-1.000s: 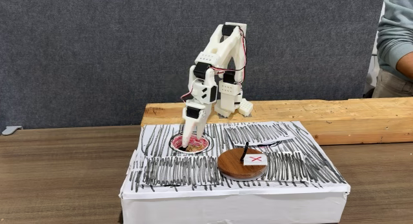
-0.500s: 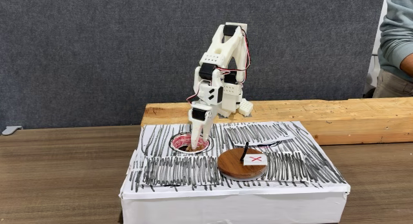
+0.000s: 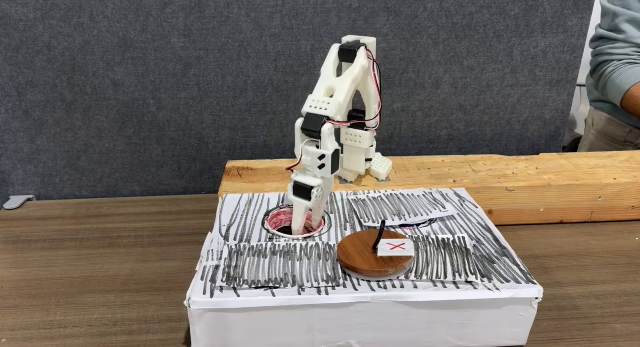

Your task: Pick the brown debris from the hole.

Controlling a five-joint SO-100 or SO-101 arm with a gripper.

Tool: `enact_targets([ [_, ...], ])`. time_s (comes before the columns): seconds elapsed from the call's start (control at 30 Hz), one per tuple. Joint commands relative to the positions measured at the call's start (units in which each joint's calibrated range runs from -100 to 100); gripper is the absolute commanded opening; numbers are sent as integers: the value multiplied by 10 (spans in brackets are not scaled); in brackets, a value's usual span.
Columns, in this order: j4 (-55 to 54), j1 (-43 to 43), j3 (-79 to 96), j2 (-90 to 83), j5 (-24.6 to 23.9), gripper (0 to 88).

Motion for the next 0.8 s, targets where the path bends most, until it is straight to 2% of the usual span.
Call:
enact_targets([
  [0.0, 2, -2, -56, 58, -24, 242],
  [0.27, 2, 5, -114, 127, -68, 241],
  [0.63, 4, 87, -114, 118, -70, 241],
  [0.77, 8, 91, -114, 118, -70, 241],
])
